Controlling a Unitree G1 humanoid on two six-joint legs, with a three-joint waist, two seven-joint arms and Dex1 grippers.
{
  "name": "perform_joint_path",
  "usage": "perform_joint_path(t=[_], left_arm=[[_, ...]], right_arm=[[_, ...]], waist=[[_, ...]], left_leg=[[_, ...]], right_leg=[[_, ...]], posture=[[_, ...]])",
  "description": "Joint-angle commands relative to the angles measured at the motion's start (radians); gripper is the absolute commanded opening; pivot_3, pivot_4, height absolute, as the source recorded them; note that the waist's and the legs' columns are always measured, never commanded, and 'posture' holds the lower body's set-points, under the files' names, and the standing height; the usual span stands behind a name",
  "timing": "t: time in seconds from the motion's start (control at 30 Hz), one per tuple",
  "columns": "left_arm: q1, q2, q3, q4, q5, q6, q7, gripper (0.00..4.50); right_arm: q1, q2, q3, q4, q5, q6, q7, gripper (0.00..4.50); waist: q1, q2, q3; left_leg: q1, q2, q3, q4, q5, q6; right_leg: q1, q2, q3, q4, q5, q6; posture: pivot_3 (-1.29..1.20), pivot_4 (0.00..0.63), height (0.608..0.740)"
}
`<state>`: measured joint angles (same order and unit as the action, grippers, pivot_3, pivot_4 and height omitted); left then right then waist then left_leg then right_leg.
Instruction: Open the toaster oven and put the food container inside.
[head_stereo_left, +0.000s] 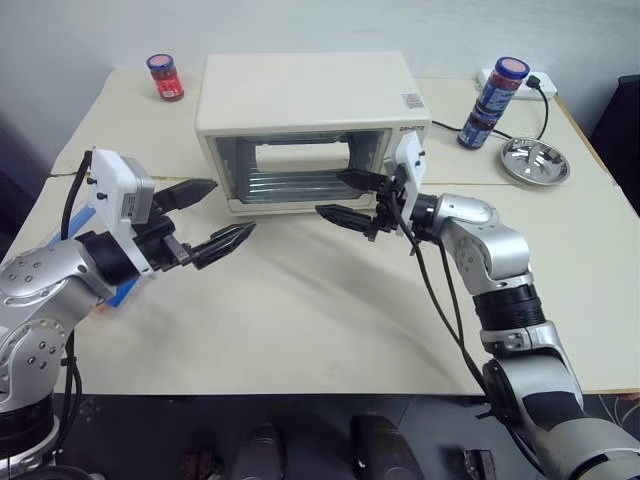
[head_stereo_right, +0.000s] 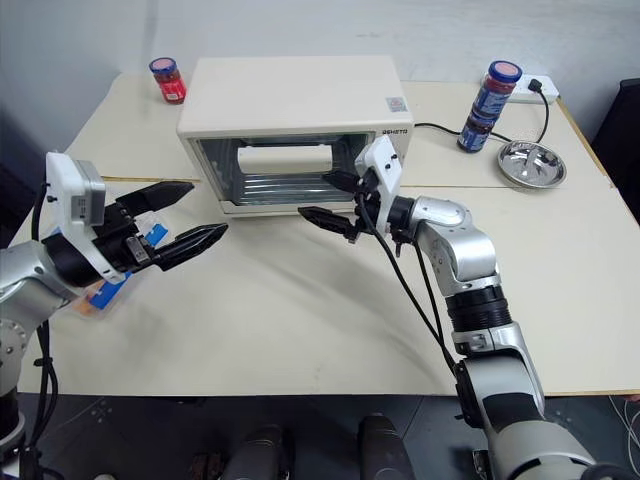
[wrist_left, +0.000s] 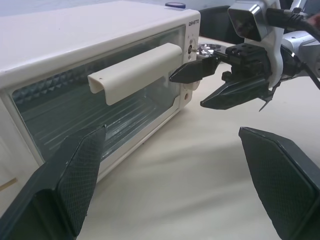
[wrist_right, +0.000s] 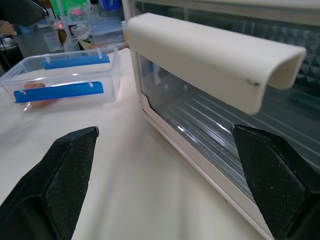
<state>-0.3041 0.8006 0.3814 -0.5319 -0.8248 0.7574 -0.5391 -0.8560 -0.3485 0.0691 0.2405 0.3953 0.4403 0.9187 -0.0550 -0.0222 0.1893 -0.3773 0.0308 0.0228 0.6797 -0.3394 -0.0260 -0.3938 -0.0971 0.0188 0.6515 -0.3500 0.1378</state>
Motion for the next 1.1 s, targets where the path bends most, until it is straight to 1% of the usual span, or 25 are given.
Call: perform_joint_path(t=[0.03,0.13,0.27,0.43,0.53,0.63,0.77,0.87,0.93,1.03,1.1], left_arm=[[-0.021,0.001,0.007,0.006,0.012,-0.031,-0.005,4.5],[-0.023,0.001,0.003,0.012,0.019,-0.039,-0.009,4.5],[-0.024,0.001,-0.001,0.019,0.026,-0.049,-0.012,4.5],[-0.026,-0.003,0.003,0.028,0.032,-0.061,-0.009,4.5],[-0.044,-0.005,0.012,0.049,0.037,-0.071,-0.002,3.92],[-0.082,0.0,0.009,0.082,0.053,-0.077,0.003,2.99],[-0.161,0.002,-0.007,0.147,0.083,-0.097,0.003,1.67],[-0.244,0.01,-0.063,0.241,0.147,-0.134,-0.027,0.71],[-0.28,0.018,-0.124,0.315,0.223,-0.179,-0.058,0.11],[-0.322,0.018,-0.208,0.416,0.325,-0.25,-0.099,0.05],[-0.35,0.01,-0.25,0.467,0.366,-0.279,-0.132,0.05]], right_arm=[[-0.034,0.009,-0.017,-0.008,0.0,-0.009,-0.009,4.44],[-0.049,0.019,-0.027,0.009,-0.001,-0.015,-0.027,4.44],[-0.066,0.023,-0.058,-0.015,0.048,0.021,-0.014,4.44],[0.011,-0.004,-0.029,-0.146,0.099,0.087,0.066,4.44],[0.069,-0.018,-0.017,-0.226,0.123,0.132,0.087,4.5],[0.12,-0.032,-0.006,-0.293,0.139,0.156,0.105,4.5],[0.151,-0.03,-0.006,-0.326,0.142,0.171,0.087,4.5],[0.17,-0.022,-0.005,-0.337,0.138,0.172,0.07,4.5],[0.179,-0.015,-0.005,-0.341,0.137,0.171,0.057,4.5],[0.19,-0.007,-0.003,-0.351,0.138,0.172,0.044,4.5],[0.199,-0.004,-0.002,-0.363,0.14,0.175,0.038,4.5]], waist=[[0.0,0.0,0.0],[-0.003,0.0,0.0],[-0.002,0.0,0.0],[-0.001,0.0,0.0],[0.0,0.0,0.0],[-0.002,0.0,0.0],[-0.001,0.0,0.0],[0.0,0.0,0.0],[0.0,0.0,0.0],[-0.001,0.0,0.0],[-0.001,0.0,0.0]], left_leg=[[0.0,0.0,0.0,0.0,0.0,0.0],[0.0,0.0,0.0,0.0,0.0,0.0],[0.0,0.0,0.0,0.0,0.0,0.0],[-0.001,0.0,0.0,-0.001,0.0,0.0],[-0.001,0.0,-0.001,-0.001,0.0,0.0],[-0.001,0.0,0.0,-0.001,0.0,0.0],[-0.001,-0.001,0.0,-0.001,0.0,0.0],[-0.001,-0.001,0.0,-0.001,0.0,0.0],[-0.001,-0.002,0.0,-0.001,0.0,-0.001],[-0.001,-0.002,0.001,-0.001,-0.001,-0.001],[-0.001,-0.002,0.002,-0.001,0.0,-0.001]], right_leg=[[0.0,0.0,0.0,0.0,0.0,0.0],[0.0,0.0,0.0,0.0,0.0,0.0],[0.0,0.0,0.0,0.0,0.0,0.0],[0.0,-0.001,-0.001,0.0,0.0,0.0],[0.0,-0.001,-0.002,-0.001,0.0,0.0],[0.0,-0.001,-0.002,-0.001,0.0,0.0],[-0.001,0.0,-0.002,-0.001,0.0,0.0],[-0.001,0.0,-0.003,-0.001,0.0,0.0],[-0.002,0.0,-0.007,-0.001,0.0,0.0],[-0.002,0.0,-0.011,-0.001,0.0,0.0],[-0.002,0.0,-0.013,-0.001,0.0,0.0]], posture=[[0.0,0.15,0.74],[0.0,0.15,0.74],[0.0,0.15,0.74],[0.0,0.15,0.74],[0.0,0.15,0.74],[0.0,0.15,0.74],[0.0,0.15,0.74],[0.0,0.15,0.74],[0.0,0.15,0.74],[0.0,0.15,0.74],[0.0,0.15,0.74]])
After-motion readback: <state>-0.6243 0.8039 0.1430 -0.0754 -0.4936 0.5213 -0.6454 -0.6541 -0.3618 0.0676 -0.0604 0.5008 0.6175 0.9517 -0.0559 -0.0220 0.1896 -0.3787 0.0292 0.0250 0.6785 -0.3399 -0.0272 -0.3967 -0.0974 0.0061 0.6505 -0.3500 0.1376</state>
